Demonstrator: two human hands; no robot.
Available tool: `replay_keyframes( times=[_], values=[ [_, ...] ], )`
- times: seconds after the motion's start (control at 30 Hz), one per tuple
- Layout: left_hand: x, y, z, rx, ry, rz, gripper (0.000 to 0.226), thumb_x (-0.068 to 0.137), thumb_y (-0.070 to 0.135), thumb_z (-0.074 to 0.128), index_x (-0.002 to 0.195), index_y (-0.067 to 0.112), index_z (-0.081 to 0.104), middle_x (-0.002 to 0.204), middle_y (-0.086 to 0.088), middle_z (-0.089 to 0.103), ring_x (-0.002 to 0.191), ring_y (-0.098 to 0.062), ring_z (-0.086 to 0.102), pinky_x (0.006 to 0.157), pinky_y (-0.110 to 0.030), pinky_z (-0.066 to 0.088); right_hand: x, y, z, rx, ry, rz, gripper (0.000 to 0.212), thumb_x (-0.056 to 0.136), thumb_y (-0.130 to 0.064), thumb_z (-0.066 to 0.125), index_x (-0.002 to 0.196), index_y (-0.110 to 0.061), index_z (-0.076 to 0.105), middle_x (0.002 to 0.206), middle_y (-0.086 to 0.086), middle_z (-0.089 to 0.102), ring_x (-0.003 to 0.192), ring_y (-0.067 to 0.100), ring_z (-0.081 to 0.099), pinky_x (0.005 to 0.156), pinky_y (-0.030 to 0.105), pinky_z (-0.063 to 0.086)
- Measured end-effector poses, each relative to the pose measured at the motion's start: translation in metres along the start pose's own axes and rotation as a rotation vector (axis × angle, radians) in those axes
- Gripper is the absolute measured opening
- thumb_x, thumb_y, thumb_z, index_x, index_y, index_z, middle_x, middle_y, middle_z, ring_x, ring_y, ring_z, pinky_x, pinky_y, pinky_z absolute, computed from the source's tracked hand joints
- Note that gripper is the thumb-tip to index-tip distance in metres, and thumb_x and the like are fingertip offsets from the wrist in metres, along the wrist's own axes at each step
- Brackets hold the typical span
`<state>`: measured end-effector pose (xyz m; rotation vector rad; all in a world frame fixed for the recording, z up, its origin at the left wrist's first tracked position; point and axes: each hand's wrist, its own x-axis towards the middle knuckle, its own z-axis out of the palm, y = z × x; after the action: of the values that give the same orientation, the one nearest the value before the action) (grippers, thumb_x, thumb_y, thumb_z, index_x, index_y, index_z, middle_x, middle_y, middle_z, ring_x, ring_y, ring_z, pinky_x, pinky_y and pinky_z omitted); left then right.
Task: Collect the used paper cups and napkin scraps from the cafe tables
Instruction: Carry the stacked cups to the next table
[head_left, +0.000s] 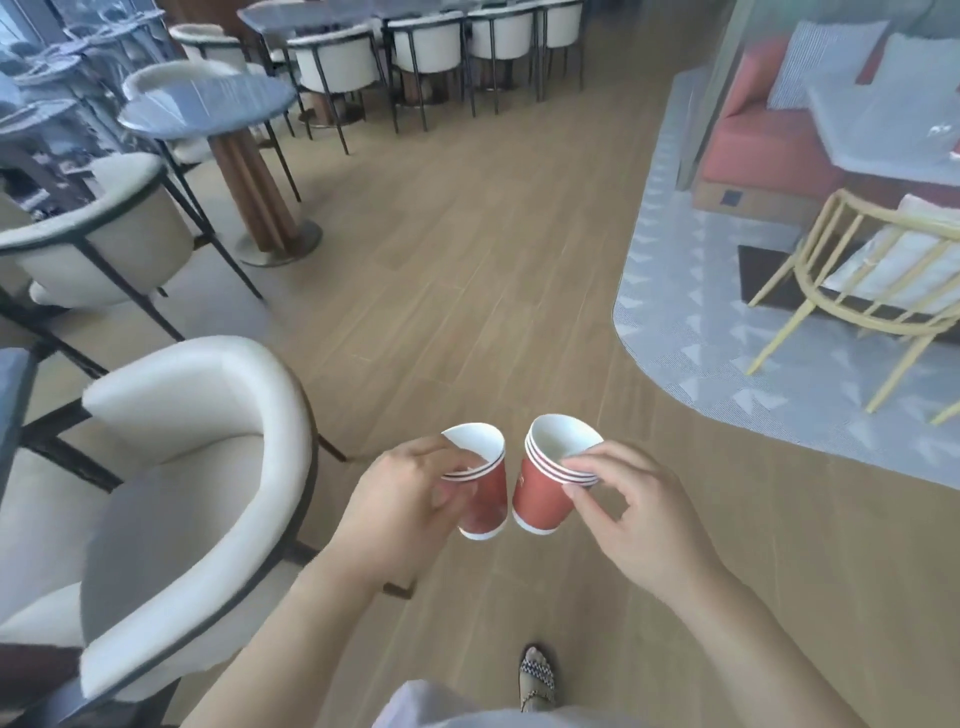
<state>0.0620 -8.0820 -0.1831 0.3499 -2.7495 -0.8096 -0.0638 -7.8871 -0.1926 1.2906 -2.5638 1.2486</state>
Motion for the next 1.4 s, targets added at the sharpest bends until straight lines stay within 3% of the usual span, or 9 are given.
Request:
replay_keyframes(
  times=[0.27,0.43,0.57,0.73,0.93,1.13,1.27,1.33,1.4],
  values=[
    [0.109,-0.059,-0.001,-0.014,0.104,-0.125,0.019,0.074,0.019,0.06,0.091,0.023,0.069,0.086,0.01,0.066,0.076,-0.014,0.063,0.063,-0.033,0.052,0.15,0.049,0.042,0.015,-0.091,-0.062,0.017,0.079,-0.006,0.069,0.094,-0.014,0.069,0.091,-0.006,0.064,0.083,0.013,0.059,0.072,0.031,0.05],
    [0.176,-0.14,-0.024,0.018,0.171,-0.228,0.019,0.075,0.014,0.063,0.091,0.024,0.069,0.085,0.011,0.065,0.077,-0.013,0.062,0.064,-0.031,0.052,0.268,0.051,0.111,0.026,-0.221,-0.161,0.017,0.079,-0.008,0.068,0.094,-0.016,0.068,0.09,-0.007,0.063,0.084,0.013,0.059,0.074,0.023,0.045],
    [0.234,-0.211,-0.063,0.019,0.224,-0.29,0.017,0.073,0.011,0.063,0.086,0.02,0.068,0.082,0.007,0.064,0.073,-0.018,0.06,0.059,-0.032,0.049,0.37,0.04,0.168,0.042,-0.304,-0.261,0.018,0.079,-0.006,0.067,0.094,-0.016,0.069,0.09,-0.006,0.064,0.085,0.015,0.06,0.076,0.024,0.045],
    [0.289,-0.286,-0.124,0.027,0.341,-0.383,0.023,0.078,0.03,0.05,0.081,0.016,0.068,0.078,0.001,0.064,0.071,-0.025,0.06,0.06,-0.04,0.051,0.485,0.006,0.233,0.073,-0.365,-0.382,0.019,0.078,-0.004,0.068,0.093,-0.016,0.069,0.089,-0.006,0.064,0.085,0.014,0.059,0.076,0.018,0.042],
    [0.319,-0.359,-0.174,0.101,0.435,-0.52,0.014,0.078,0.018,0.06,0.087,0.017,0.071,0.081,0.001,0.066,0.072,-0.026,0.063,0.056,-0.039,0.051,0.58,-0.029,0.315,0.131,-0.467,-0.485,0.019,0.076,-0.002,0.069,0.091,-0.014,0.069,0.087,-0.004,0.065,0.085,0.015,0.058,0.077,0.018,0.042],
    [0.357,-0.446,-0.206,0.16,0.449,-0.66,0.027,0.066,0.005,0.072,0.086,0.022,0.071,0.08,0.008,0.067,0.067,-0.021,0.063,0.056,-0.03,0.051,0.673,-0.046,0.405,0.186,-0.585,-0.587,0.02,0.076,-0.003,0.069,0.091,-0.015,0.07,0.088,-0.003,0.066,0.086,0.016,0.059,0.078,0.021,0.043],
    [0.409,-0.514,-0.234,0.188,0.47,-0.705,0.016,0.073,0.021,0.065,0.088,0.022,0.071,0.083,0.006,0.067,0.069,-0.021,0.064,0.059,-0.028,0.049,0.759,-0.057,0.467,0.198,-0.622,-0.661,0.022,0.074,-0.002,0.07,0.091,-0.015,0.07,0.089,-0.003,0.066,0.086,0.015,0.058,0.078,0.021,0.043],
    [0.435,-0.543,-0.253,0.183,0.482,-0.727,0.022,0.076,0.032,0.055,0.088,0.022,0.071,0.083,0.005,0.066,0.069,-0.023,0.063,0.058,-0.026,0.045,0.801,-0.065,0.494,0.2,-0.629,-0.686,0.022,0.073,-0.002,0.071,0.091,-0.016,0.07,0.089,-0.003,0.066,0.087,0.016,0.059,0.078,0.02,0.043],
    [0.454,-0.57,-0.273,0.196,0.496,-0.773,0.018,0.078,0.03,0.058,0.089,0.023,0.07,0.086,0.006,0.066,0.071,-0.022,0.063,0.058,-0.024,0.04,0.836,-0.076,0.52,0.21,-0.643,-0.699,0.023,0.073,-0.002,0.072,0.09,-0.017,0.071,0.09,-0.005,0.066,0.088,0.015,0.059,0.079,0.017,0.041]
  ],
)
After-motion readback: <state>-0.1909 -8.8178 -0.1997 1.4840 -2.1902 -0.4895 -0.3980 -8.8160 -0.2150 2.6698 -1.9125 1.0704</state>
